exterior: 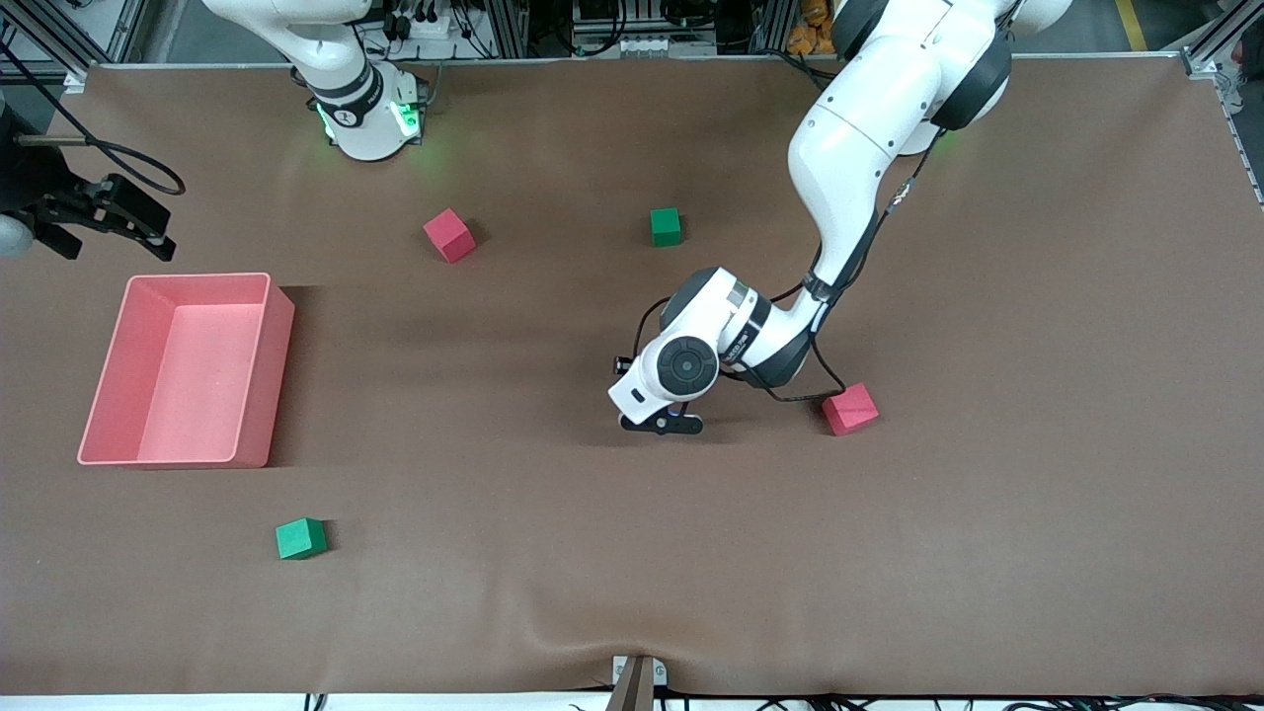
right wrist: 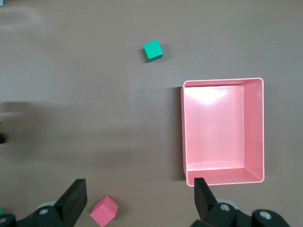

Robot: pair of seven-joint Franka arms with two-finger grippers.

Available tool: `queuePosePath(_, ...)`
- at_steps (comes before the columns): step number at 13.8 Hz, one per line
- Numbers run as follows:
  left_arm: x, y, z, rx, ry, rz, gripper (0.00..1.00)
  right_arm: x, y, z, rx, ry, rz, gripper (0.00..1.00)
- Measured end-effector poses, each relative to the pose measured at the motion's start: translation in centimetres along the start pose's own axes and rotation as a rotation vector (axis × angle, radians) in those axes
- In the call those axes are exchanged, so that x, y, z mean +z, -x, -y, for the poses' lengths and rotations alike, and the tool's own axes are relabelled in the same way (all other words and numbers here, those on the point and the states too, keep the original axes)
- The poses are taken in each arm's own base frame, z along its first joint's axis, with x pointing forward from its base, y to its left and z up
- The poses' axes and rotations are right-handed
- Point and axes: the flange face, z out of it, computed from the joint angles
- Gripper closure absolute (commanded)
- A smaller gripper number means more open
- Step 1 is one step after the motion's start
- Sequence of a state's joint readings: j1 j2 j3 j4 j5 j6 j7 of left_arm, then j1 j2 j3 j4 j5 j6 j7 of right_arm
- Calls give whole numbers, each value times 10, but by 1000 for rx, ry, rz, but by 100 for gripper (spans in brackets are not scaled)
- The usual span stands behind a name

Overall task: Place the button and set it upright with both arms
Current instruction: 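Lower the left gripper onto the button and close on it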

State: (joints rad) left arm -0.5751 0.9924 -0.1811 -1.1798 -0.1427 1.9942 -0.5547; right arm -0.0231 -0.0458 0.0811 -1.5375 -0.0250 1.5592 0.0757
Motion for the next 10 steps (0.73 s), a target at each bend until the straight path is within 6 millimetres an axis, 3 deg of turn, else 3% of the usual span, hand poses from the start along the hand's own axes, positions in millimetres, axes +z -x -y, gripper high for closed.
queuePosePath(5, 0, -1, 2, -3, 0, -1, 58, -1, 0, 5, -15, 11, -2, 0)
queuePosePath(8, -1, -2, 2, -2, 0, -3, 97, -2, 1, 11, -27, 14, -2, 0)
queuePosePath(10, -3, -3, 1, -2, 4, -8, 100, -2, 1, 11, -27, 14, -1, 0)
